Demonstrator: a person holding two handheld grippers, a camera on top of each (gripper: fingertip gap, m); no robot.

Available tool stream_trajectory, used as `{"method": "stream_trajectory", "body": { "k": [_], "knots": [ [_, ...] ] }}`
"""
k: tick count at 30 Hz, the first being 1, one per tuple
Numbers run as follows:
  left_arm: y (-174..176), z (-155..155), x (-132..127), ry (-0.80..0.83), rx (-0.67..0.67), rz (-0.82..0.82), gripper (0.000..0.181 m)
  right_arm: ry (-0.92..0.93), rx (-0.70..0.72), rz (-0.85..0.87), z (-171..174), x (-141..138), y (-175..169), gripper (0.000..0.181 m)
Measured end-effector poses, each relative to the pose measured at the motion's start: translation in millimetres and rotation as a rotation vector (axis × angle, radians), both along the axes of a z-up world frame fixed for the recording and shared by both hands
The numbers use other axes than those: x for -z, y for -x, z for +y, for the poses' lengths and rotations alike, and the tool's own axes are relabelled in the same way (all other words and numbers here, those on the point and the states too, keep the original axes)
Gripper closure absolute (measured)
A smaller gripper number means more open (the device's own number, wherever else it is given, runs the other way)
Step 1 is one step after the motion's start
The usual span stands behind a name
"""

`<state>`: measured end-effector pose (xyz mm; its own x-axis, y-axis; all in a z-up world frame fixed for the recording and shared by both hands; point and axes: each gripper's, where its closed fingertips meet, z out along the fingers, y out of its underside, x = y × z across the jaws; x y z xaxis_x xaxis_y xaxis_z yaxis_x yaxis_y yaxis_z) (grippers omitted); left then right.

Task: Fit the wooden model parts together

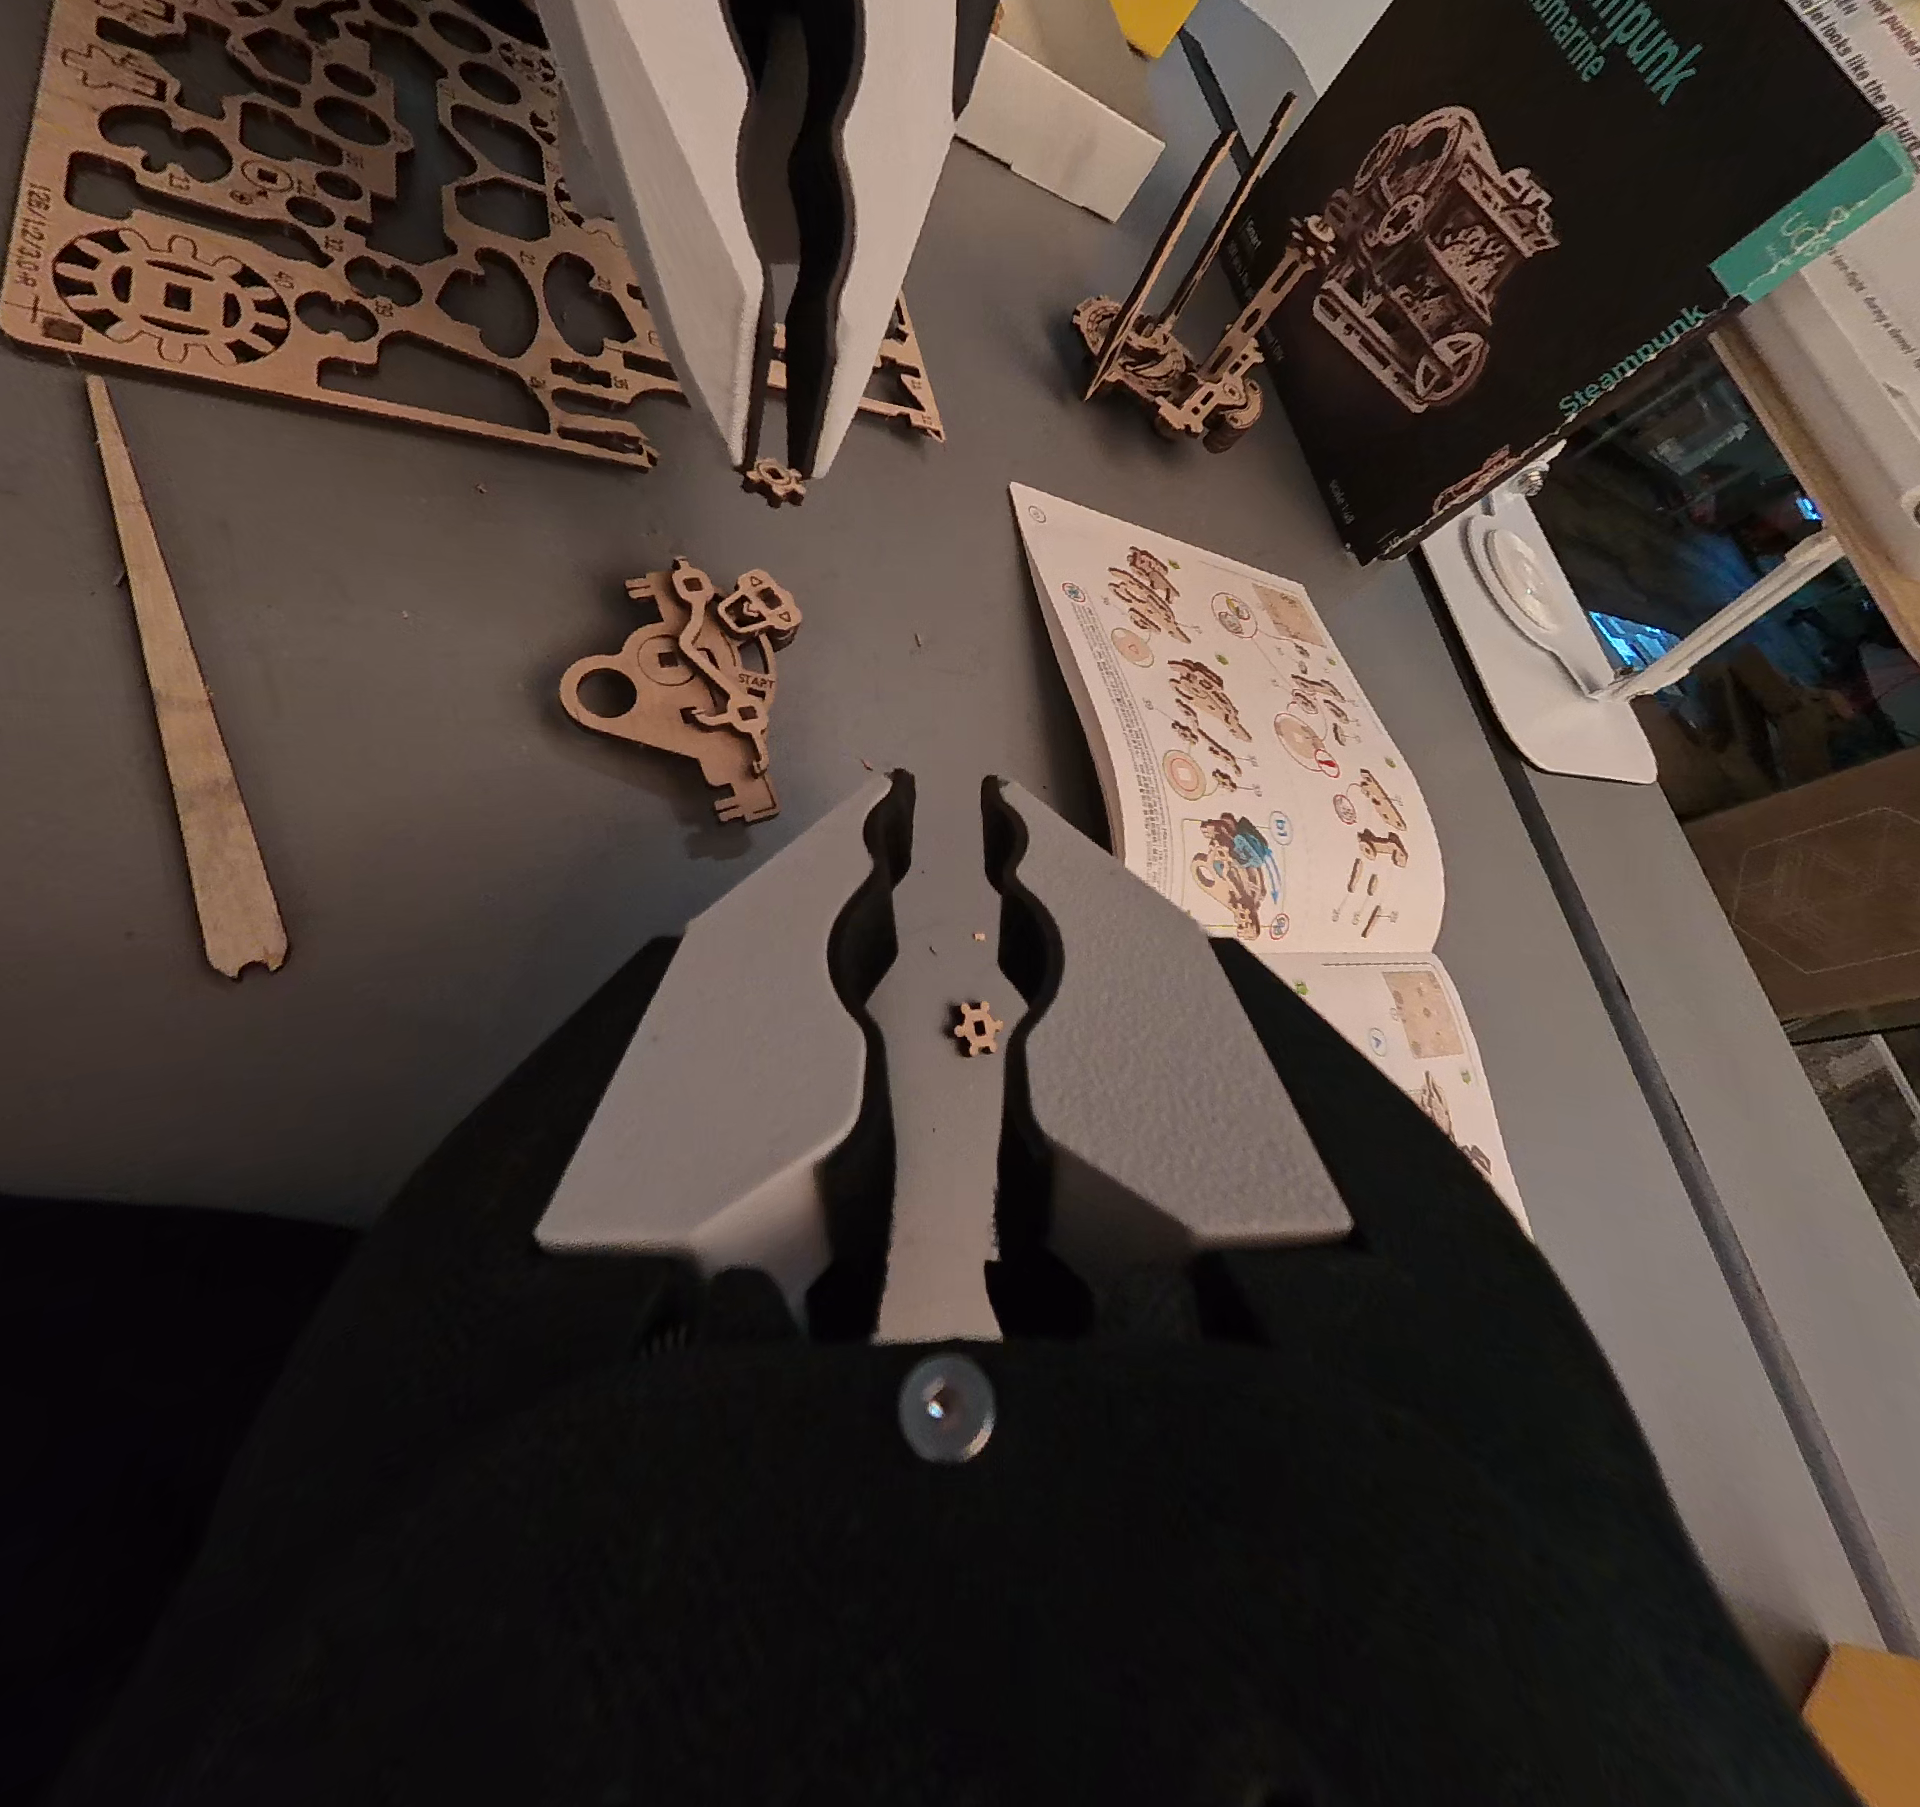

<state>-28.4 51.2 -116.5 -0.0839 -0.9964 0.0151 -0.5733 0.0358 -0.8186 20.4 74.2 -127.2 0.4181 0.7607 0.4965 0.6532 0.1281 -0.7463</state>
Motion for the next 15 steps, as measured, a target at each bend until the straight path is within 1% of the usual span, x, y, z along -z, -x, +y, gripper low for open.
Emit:
{"method": "stream_trajectory", "body": {
  "k": [15],
  "knots": [
    [-0.2, 0.4, 0.7, -0.006, -0.003, 0.004, 0.172, -0.021, -0.007, -0.041, -1.1, 2.8, 1.5, 0.171]
  ]
}}
